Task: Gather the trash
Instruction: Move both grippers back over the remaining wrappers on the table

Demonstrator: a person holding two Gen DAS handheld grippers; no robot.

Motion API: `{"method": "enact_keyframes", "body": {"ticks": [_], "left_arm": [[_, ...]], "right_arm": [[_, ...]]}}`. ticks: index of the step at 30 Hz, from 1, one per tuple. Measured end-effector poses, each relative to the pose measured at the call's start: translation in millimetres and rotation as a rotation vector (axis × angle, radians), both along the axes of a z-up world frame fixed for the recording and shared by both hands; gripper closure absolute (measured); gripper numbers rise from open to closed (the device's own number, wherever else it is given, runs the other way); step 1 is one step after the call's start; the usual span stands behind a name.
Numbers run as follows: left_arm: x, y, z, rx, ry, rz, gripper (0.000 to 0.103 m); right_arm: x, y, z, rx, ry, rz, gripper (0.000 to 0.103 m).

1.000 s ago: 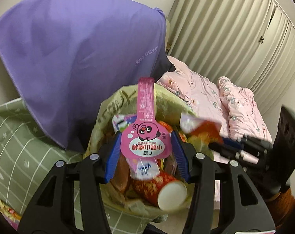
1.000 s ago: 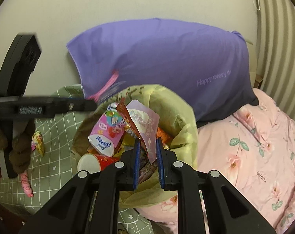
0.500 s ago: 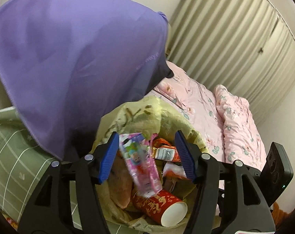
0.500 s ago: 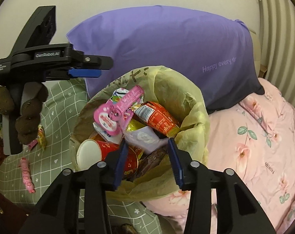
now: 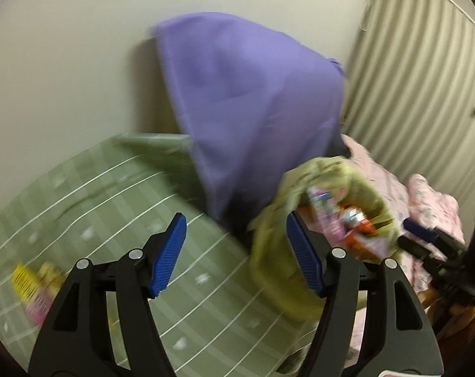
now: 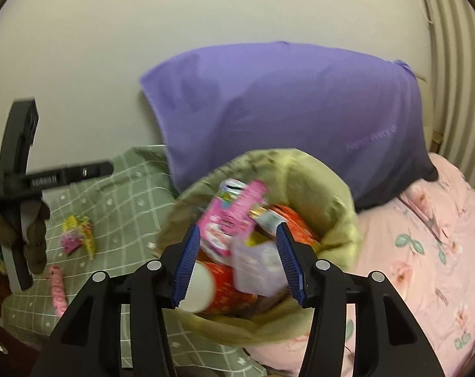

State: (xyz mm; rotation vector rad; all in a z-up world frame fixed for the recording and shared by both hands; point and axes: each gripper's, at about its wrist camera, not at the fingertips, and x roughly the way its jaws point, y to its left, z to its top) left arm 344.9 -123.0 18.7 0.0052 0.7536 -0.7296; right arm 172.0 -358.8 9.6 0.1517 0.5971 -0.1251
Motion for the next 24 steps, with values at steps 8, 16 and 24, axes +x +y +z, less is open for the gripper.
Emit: {"method": "enact_keyframes", "body": {"ticks": [8,16,24], "left_arm": [[-5.6,96.3,-35.5,0.045,0.079,0.248,0.04],[-17.0,179.1,-50.7,0.069,0.107,0.466,0.04],[-27.4,233.1,-57.0,0.065,0.127,0.587,0.04]], "right_arm": [[25.3,45.0,4.3,0.022,-0.021,0.188,0.044],[58.2,94.6,-4.2,0.029,0.017,0.341,0.04],[94.1,145.8,-23.9,-0.018,0.091,0.453,0.04]]}}
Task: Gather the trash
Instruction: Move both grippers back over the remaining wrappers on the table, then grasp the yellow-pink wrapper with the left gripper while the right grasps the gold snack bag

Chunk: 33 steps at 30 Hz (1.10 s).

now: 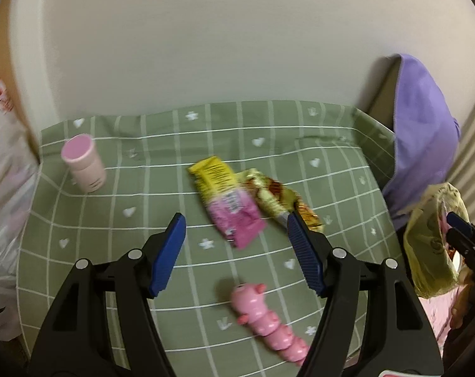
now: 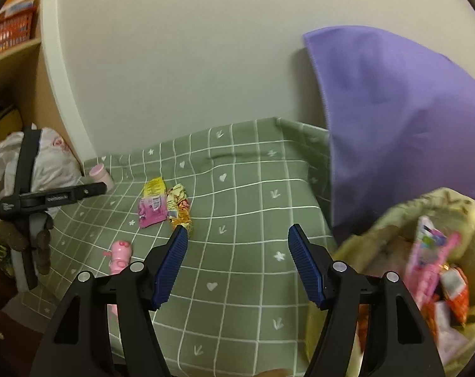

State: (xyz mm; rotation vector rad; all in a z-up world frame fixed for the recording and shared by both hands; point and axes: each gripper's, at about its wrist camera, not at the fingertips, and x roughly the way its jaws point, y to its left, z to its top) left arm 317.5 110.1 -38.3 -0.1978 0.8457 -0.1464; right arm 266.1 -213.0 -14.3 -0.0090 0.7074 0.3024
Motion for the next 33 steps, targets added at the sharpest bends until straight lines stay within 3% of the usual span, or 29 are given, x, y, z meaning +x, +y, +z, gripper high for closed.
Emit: {"method": "enact_keyframes", "body": {"ticks": [9,17,21,25,27,31,33], "left_arm": [[15.9,19.3,-26.3,-0.053,0.057,0.011,0.037],[66.3,11.6,-68.1,-0.091,0.17,0.033,0.037],[75.0,12.9,-74.0,-0.118,0.163,0.042,0.037],[69.7,30.7,-76.7,-0.144,0.156,0.09,0.037],[68.0,40.3,-77.2,-0.155,0.161,0.114,0.037],[60.1,56.5,-74.9,-0.133,0.148,0.146,0.037],[57.2,60.8,-75.9,-0.128,0.149,0.146,0.037]], "right_arm": [[32.1,49.7,-32.1,-0.07,0.052,0.065,0.04],[42.8,66.4,-58.1,-0.097,0.113,0.125,0.041],[62.5,78.8,-73.9,-0.074,0.164,0.163,0.041],[83.3,104.7,-88.6,-0.116,0.158,0.234,0.042],[94.4,117.1,-95.1,-0.128,0.158,0.266,0.049],[119.8,138.3,-107.8,-0.137,0.17,0.305,0.051],[128.2,143.9,-113.2,-0.146,0.191,0.302,0.063]]}}
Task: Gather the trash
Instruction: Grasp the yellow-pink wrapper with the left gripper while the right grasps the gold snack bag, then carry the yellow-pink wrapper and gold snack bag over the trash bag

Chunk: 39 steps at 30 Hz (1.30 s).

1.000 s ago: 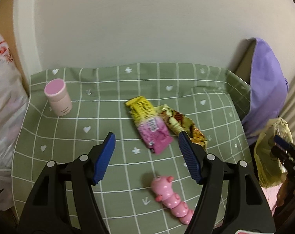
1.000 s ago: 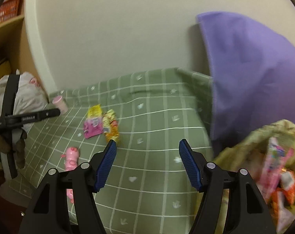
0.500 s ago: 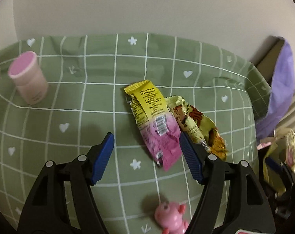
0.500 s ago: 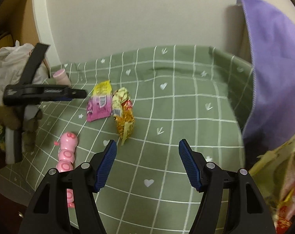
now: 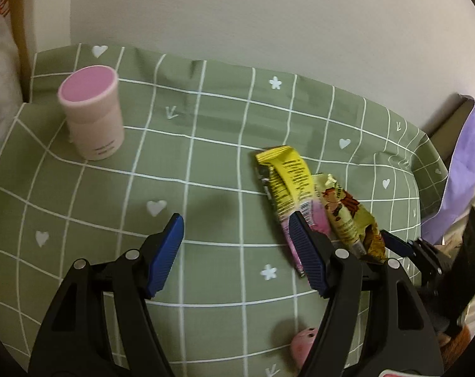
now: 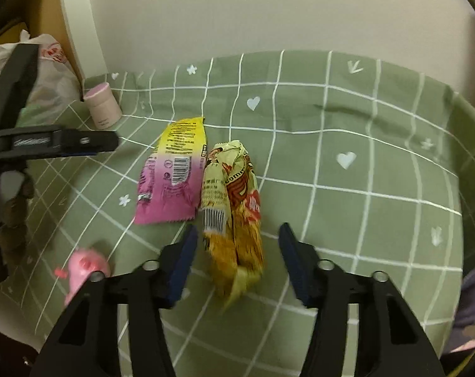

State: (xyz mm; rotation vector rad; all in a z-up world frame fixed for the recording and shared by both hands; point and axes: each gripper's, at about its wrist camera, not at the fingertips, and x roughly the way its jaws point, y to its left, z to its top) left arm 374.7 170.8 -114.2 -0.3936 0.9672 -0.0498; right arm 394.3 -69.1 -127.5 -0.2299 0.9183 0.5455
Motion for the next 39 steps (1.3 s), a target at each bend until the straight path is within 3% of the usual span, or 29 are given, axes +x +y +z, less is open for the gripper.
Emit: {"method": "enact_keyframes", "body": {"ticks": [3,10,18,20,23,27,39], "left_arm": [[-2.3,3.4,-2.7,-0.018,0.01,-0.003,0.037],[16.2,-21.9,-3.3,-0.034,0.014,-0.079,0.037],[67.7,-47.2,-16.8,0.038,0.047,-0.128,0.038],[72.9,-55.1,-20.2,0.066,0.059,-0.158,0.045],[74.6,-67.3,-18.9,0.096,0.054,-0.197,0.067],[68.8,-76.9,-9.5,0.11,0.02,-0.217,0.079],[26.7,-88.6,42.3,0.124,-0.11,-0.265,0.08]], "right_arm": [[1.5,-4.6,0.0,0.036,0.04,-0.018,0.069],[-29.3,-50.2,15.7,0.066,0.048,-0.126,0.071],[-73.0,-86.2,24.7,0.066,0.063,-0.194,0.071],[-78.3,-92.0,26.3,0.074,0.065,-0.221,0.071],[-86.6,-101.2,28.7,0.078,0.06,-0.262,0.071],[-95.0,-111.0,30.7,0.083,0.058,-0.301,0.071],[-110.5,-112.5,40.0,0.099,0.02,-0.311,0.071]]}}
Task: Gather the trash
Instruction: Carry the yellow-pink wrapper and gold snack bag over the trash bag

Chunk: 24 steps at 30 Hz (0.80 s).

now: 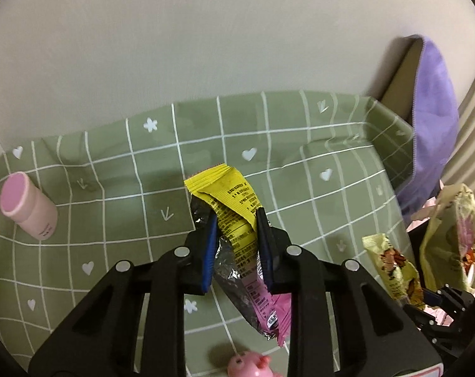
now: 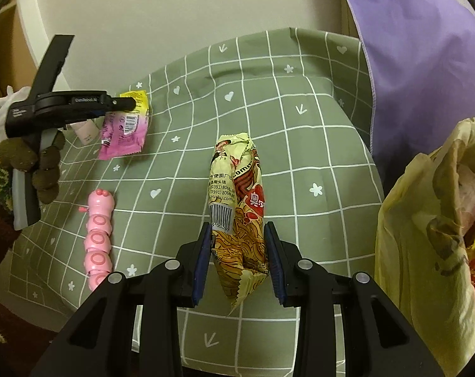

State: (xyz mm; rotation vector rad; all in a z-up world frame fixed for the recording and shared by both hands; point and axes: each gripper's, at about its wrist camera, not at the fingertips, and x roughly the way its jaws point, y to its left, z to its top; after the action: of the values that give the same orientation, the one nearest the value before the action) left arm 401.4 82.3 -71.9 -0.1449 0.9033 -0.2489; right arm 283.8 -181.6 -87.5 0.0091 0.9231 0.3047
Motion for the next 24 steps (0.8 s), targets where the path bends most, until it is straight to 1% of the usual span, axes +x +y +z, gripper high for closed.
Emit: {"method": "enact_keyframes", "body": {"ticks": [6,9,12,13,15,18,20,24], "left_arm": [[-29.6,7.7,36.2,-0.008,-0.081,-0.004,0.08],[-43.8,7.8,63.0,-0.023,-0.146,-0.015,0.08],[-53.8,-3.8,96.3,-0.071,-0.222,-0.055,0.08],[-58.3,-12.8,111.2,-0.088,-0.259,-0.086,0.08],[-64.6,-28.9,131.3,-0.109,-0.311,-0.143,0.08],[-73.3,-59.2,156.1,-0.155,-0.365,-0.237,0.08],[-77.4,-79.4,167.8,-0.188,-0.383,-0.294,0.08],[-85.6,-124.2,183.5,-0.241,-0.399,-0.42,0.08]], "right_arm": [[-13.2,6.3,22.5,-0.005,-0.056,0.001,0.071],[-21.7,5.8,45.1,-0.014,-0.114,-0.01,0.071],[-32.7,-1.1,71.7,-0.027,-0.184,-0.032,0.071],[-37.5,-4.9,82.9,-0.037,-0.214,-0.044,0.071],[-45.0,-11.8,100.6,-0.054,-0.26,-0.067,0.071],[-63.8,-28.9,128.0,-0.081,-0.333,-0.121,0.071],[-81.3,-45.6,145.0,-0.11,-0.378,-0.178,0.071],[-108.2,-77.8,163.6,-0.134,-0.422,-0.287,0.071]]}}
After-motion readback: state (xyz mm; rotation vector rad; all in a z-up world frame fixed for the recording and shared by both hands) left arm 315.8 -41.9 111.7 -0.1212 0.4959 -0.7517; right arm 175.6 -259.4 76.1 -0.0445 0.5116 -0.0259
